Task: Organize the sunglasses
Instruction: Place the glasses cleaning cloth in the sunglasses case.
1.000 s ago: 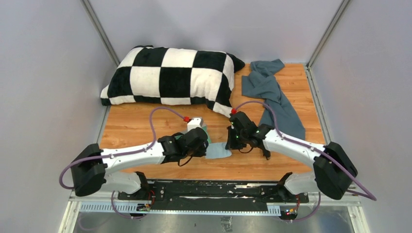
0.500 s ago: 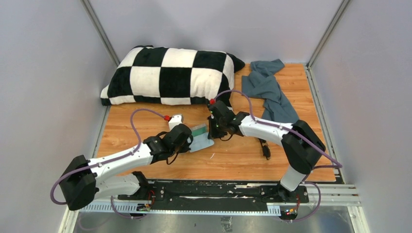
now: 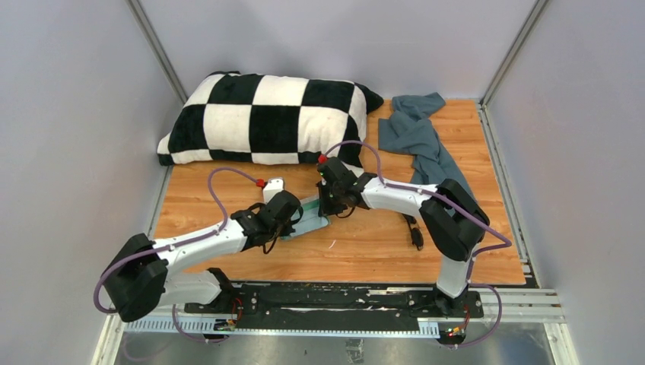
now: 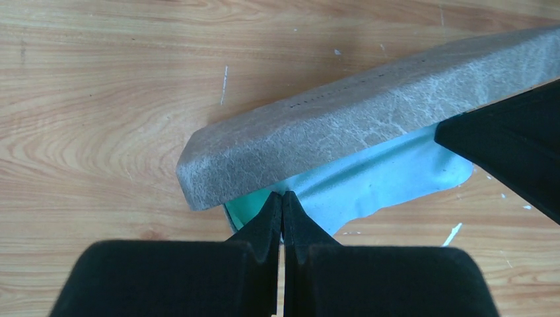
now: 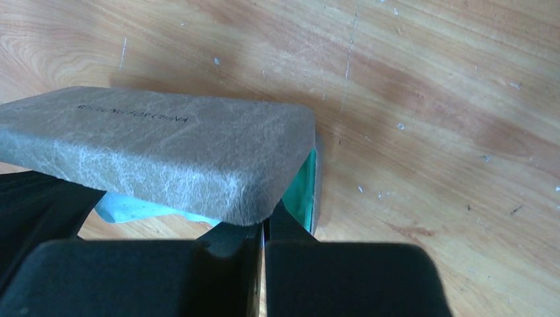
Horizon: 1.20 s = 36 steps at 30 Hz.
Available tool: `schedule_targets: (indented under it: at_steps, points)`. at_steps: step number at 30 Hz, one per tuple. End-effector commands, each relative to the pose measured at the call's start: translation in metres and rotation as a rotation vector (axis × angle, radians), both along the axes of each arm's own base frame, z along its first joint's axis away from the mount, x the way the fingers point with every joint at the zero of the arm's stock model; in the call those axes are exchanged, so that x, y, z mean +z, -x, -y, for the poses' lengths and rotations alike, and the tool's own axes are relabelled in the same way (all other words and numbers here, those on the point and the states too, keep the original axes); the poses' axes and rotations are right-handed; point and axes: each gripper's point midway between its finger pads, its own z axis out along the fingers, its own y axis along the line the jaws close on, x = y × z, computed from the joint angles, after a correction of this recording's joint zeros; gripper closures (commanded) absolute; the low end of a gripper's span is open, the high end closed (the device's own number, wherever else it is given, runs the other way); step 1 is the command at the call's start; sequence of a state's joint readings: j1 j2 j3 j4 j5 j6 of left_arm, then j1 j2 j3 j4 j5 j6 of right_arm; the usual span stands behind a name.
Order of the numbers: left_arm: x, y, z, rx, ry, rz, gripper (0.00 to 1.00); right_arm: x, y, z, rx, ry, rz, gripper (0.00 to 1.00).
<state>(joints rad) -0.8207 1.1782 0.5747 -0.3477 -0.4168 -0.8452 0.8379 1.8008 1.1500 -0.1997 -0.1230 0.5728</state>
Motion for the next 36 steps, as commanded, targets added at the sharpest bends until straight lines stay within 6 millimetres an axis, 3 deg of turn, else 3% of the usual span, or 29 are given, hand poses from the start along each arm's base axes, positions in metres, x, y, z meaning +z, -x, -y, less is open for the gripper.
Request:
schedule_targets:
  at_steps: [1, 13, 21, 23, 30, 36]
  points:
    - [-0.009, -0.007, -0.019, 0.030, -0.092, 0.016, 1.00, -0.007, -0.006, -0.002, 0.021, 0.041, 0.025, 1.00]
    - [-0.029, -0.007, -0.023, 0.020, -0.132, -0.036, 1.00, -0.022, -0.009, -0.002, 0.027, 0.073, 0.017, 1.00]
    - [-0.031, 0.000, -0.021, 0.004, -0.123, -0.071, 1.00, -0.017, -0.009, -0.002, 0.028, 0.063, 0.020, 1.00]
    - [-0.029, 0.002, -0.021, 0.003, -0.114, -0.076, 0.92, -0.017, -0.007, -0.002, 0.029, 0.061, 0.017, 1.00]
    - [-0.019, 0.007, -0.023, 0.019, -0.083, -0.071, 0.76, -0.009, -0.006, 0.000, 0.024, 0.048, 0.025, 0.82]
    - [0.000, 0.008, -0.024, 0.020, -0.056, -0.034, 0.75, 0.008, -0.002, 0.000, 0.026, 0.018, 0.051, 0.68]
